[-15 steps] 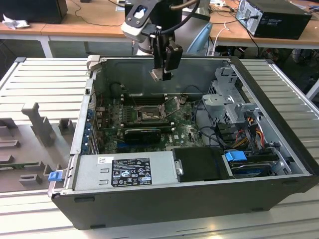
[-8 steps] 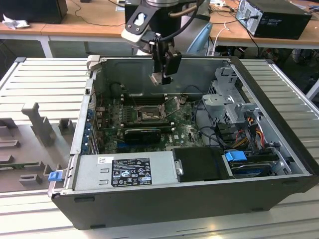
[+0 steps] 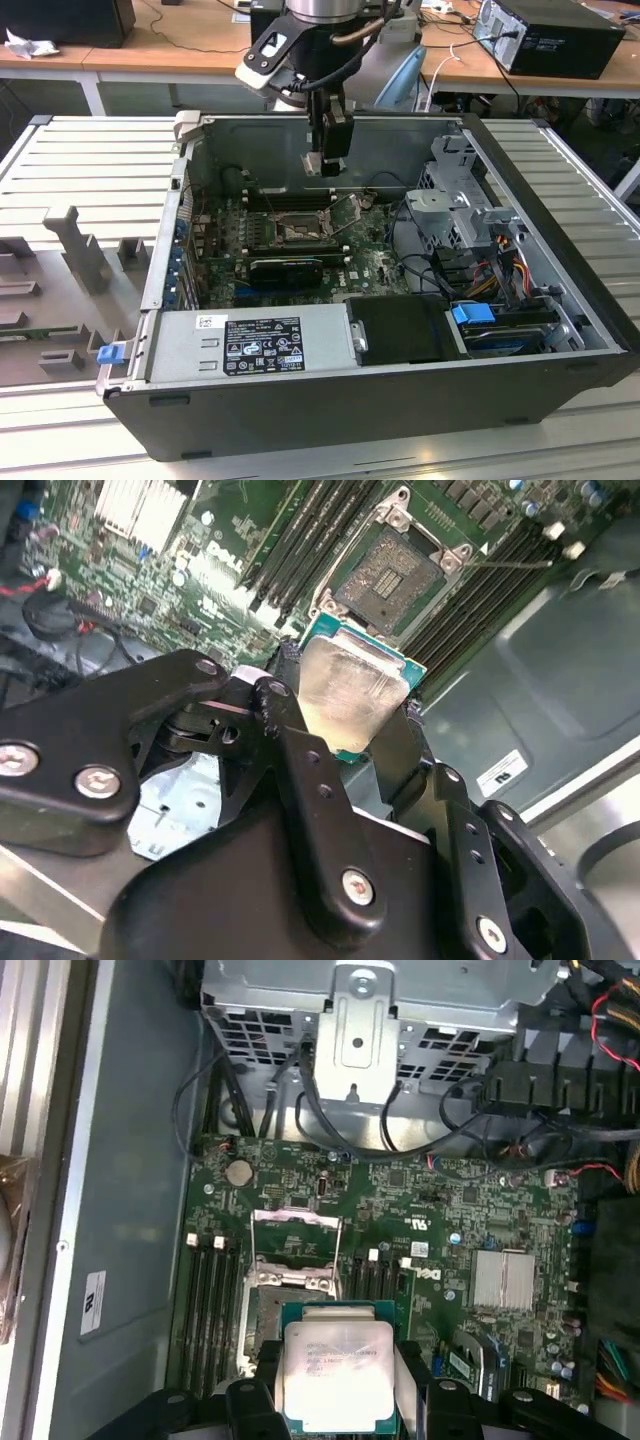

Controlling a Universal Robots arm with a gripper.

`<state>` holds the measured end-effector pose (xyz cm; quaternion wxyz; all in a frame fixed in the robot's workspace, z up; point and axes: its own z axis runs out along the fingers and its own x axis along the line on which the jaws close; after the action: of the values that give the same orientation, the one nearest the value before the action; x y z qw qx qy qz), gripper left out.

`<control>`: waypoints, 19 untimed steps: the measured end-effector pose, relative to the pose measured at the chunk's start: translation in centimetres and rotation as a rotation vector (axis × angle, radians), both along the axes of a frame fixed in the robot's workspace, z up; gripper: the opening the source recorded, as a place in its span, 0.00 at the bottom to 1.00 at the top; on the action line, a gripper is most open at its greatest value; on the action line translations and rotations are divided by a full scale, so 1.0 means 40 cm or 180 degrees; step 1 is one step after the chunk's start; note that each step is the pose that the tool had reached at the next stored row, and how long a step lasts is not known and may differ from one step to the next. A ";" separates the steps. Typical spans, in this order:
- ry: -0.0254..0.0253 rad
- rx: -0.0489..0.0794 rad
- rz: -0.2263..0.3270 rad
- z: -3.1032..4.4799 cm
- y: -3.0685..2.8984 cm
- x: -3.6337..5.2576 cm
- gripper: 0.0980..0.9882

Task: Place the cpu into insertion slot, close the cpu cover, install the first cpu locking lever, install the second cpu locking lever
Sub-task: 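Place the cpu into insertion slot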

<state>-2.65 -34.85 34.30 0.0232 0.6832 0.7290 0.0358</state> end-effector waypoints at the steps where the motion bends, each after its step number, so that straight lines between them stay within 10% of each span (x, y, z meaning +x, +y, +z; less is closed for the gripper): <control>1: 0.0000 0.0000 -0.0074 -0.005 0.000 0.000 0.48; 19: 0.0023 0.0001 -0.0105 -0.102 0.001 -0.004 0.48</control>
<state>-2.81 -34.83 30.24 0.0211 0.6953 0.7177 0.0330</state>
